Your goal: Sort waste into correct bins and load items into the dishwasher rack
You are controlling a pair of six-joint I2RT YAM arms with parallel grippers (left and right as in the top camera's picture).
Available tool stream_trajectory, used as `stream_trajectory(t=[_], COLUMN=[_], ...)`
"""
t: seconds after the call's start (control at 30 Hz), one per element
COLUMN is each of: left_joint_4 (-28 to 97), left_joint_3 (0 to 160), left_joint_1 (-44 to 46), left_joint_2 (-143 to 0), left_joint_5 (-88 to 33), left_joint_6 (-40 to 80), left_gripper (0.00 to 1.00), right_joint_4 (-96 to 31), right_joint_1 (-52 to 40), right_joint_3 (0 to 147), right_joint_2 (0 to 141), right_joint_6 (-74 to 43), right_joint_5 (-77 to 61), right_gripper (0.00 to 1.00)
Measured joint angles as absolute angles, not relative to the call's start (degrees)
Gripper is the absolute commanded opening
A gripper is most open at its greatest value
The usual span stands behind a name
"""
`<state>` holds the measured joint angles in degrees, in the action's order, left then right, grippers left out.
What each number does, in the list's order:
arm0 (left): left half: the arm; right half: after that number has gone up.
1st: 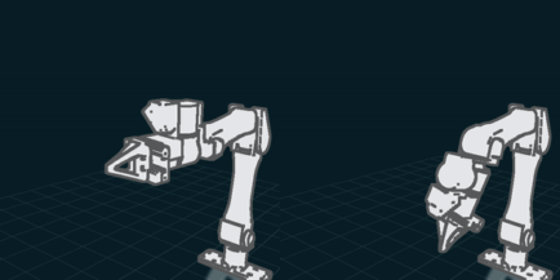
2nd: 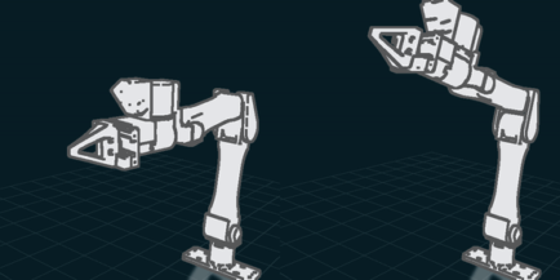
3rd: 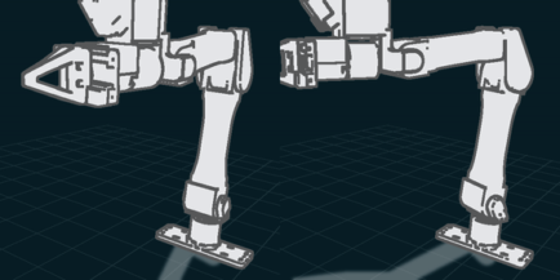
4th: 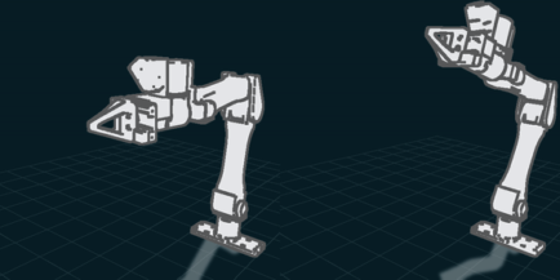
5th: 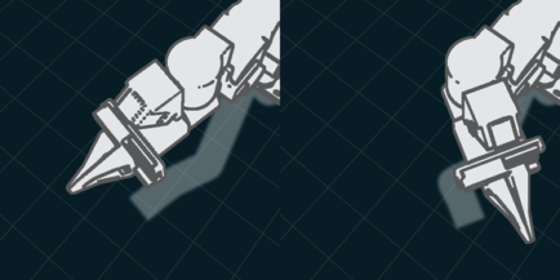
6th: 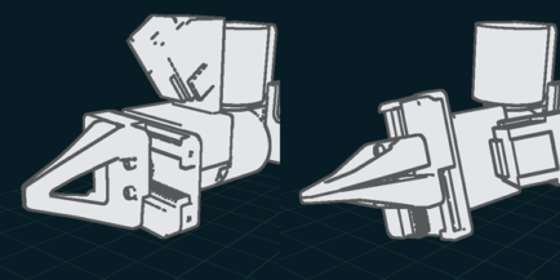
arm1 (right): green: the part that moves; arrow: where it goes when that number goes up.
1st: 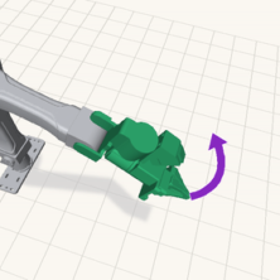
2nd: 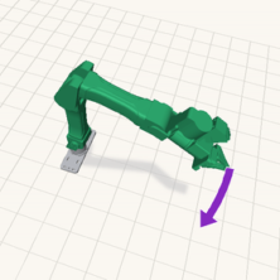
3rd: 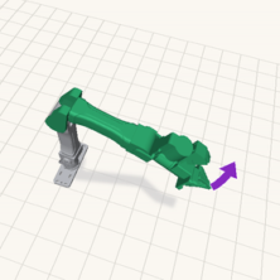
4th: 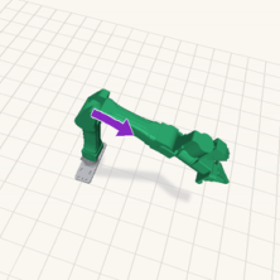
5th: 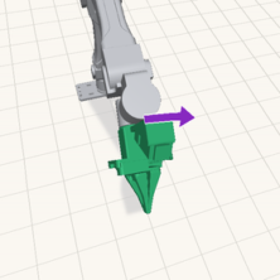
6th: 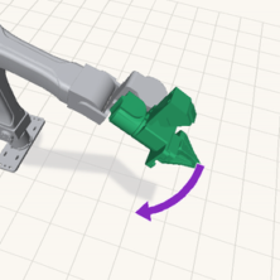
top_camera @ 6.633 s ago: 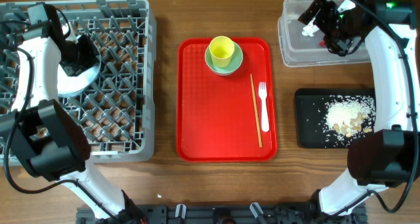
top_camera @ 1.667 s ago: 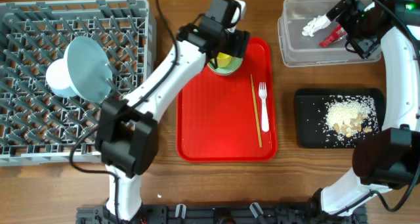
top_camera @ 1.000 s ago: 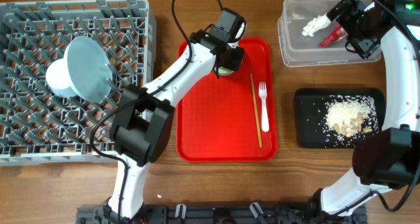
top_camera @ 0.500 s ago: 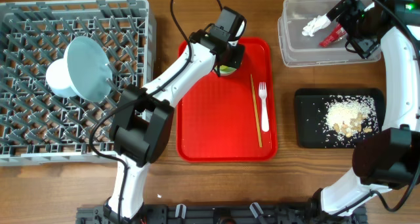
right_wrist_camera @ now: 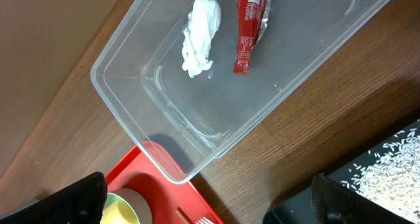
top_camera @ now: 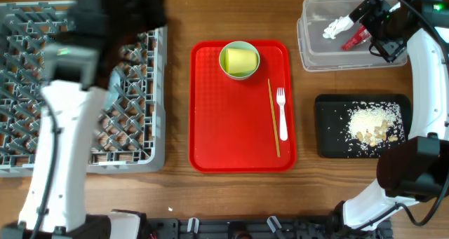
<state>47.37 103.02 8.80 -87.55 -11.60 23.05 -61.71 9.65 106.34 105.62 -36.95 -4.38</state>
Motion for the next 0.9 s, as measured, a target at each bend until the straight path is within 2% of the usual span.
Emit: stream_trajectory(t=[0.07, 0.13, 0.17, 0.23, 0.33, 0.47, 0.67, 0.9], left_joint_4=[51.55, 54.26, 55.18, 55.59, 53.45, 47.88, 44.88, 44.31], left_joint_3=[103.13, 103.09, 103.09, 103.09, 103.09, 102.96, 102.69, 102.69], left_joint_1=[6.11, 6.39, 7.35, 10.5, 17.67, 22.72, 21.21, 19.42], left_joint_2=[-87.55, -88.75, -89.69, -92.4, -99.98, -111.24, -119.77, -121.97], left_joint_5=[-15.92, -18.9, -19.97, -21.37, -21.76, -21.8, -21.32, -23.16], left_joint_6=[22.5, 20.8, 20.12, 18.61, 17.08, 17.34, 19.22, 19.59], left_gripper=[0.18, 0.42, 0.5, 0.6, 0.62, 0.63, 0.63, 0.52], right_joint_4=[-61.73, -61.71, -61.71, -61.69, -61.71, -61.69, -61.69, -61.69], right_joint_1=[9.65, 9.65, 9.65, 9.65, 9.65, 9.65, 9.65, 9.65], right_joint_3=[106.34, 106.34, 106.34, 106.34, 106.34, 106.34, 106.34, 106.34], right_joint_2=[105.62, 105.62, 105.62, 105.62, 105.62, 105.62, 105.62, 105.62], right_joint_6=[-36.95, -36.95, -36.93, -36.93, -36.93, -36.93, -36.93, -36.93], right_joint_5=[-4.4, -4.4, -4.38, -4.38, -4.38, -4.38, -4.4, -4.38], right_gripper=[1.0, 1.0, 1.0, 1.0, 1.0, 1.0, 1.0, 1.0])
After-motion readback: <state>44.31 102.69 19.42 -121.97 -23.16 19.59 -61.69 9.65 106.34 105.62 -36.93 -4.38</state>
